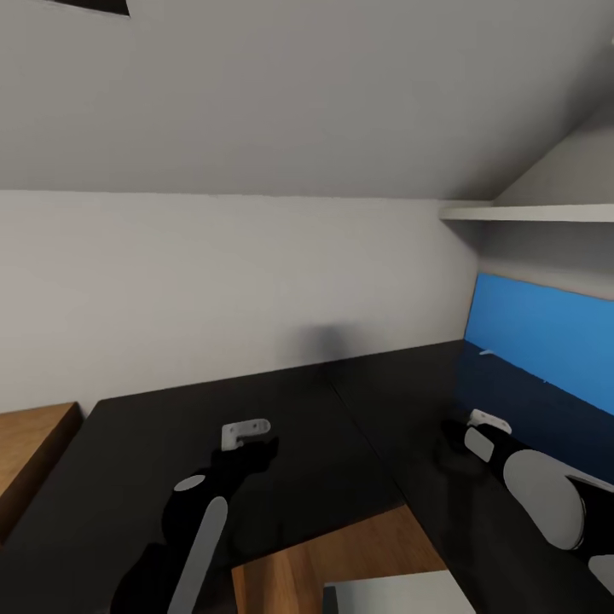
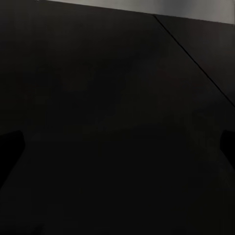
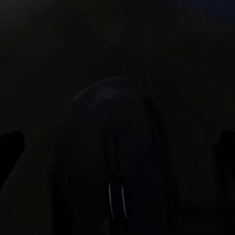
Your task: In the bedroom, organize the workspace by keeping the computer under the desk, ensuring the monitor is on the desk, placing the keyboard on the desk next to the monitor, placing the mouse on the desk next to the keyboard, moving the folder from the swivel chair onto the desk next to the mouse, stacking the notebook on top of the folder with the pen on top of the notebook, and positioning the swivel chair next to the desk.
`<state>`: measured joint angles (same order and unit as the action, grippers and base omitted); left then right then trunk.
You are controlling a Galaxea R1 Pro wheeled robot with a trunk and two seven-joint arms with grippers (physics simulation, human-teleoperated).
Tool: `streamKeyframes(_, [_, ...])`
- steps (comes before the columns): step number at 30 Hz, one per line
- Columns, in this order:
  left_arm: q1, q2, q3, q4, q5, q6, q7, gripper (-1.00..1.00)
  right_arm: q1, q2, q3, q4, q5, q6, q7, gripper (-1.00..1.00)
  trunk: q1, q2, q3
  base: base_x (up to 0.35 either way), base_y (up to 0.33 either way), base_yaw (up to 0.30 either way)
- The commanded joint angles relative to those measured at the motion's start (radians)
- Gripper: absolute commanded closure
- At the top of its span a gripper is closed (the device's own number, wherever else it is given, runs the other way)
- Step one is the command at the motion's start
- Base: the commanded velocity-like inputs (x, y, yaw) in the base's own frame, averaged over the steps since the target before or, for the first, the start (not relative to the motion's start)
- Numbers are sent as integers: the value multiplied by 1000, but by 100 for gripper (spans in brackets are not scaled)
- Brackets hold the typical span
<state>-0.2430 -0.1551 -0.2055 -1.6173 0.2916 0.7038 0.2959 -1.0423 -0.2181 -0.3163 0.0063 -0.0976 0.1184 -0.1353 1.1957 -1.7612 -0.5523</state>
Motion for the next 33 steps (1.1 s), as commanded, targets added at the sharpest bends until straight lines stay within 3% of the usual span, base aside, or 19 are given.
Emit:
streamKeyframes(1, [-1, 0, -1, -1, 11, 3, 10, -100, -1, 0, -4, 1, -14, 3, -2, -100, 4, -8, -4, 0, 0, 0])
streamKeyframes(4, [-1, 0, -1, -1, 11, 3, 12, -100, -1, 1, -4, 1, -14, 3, -1, -100, 15, -29, -14, 0, 0, 0])
streamKeyframes(19, [-1, 0, -2, -1, 11, 3, 12, -100, -1, 2, -4, 1, -14, 3, 0, -100, 15, -29, -14, 0, 0, 0])
streamKeyframes(20, [-1, 0, -2, -1, 11, 3, 12, -100, -1, 2, -4, 1, -14, 3, 0, 100, 15, -29, -14, 0, 0, 0])
streamKeyframes(33, [-1, 0, -3, -1, 11, 3, 12, -100, -1, 2, -4, 1, -14, 3, 2, 100, 15, -29, -14, 0, 0, 0])
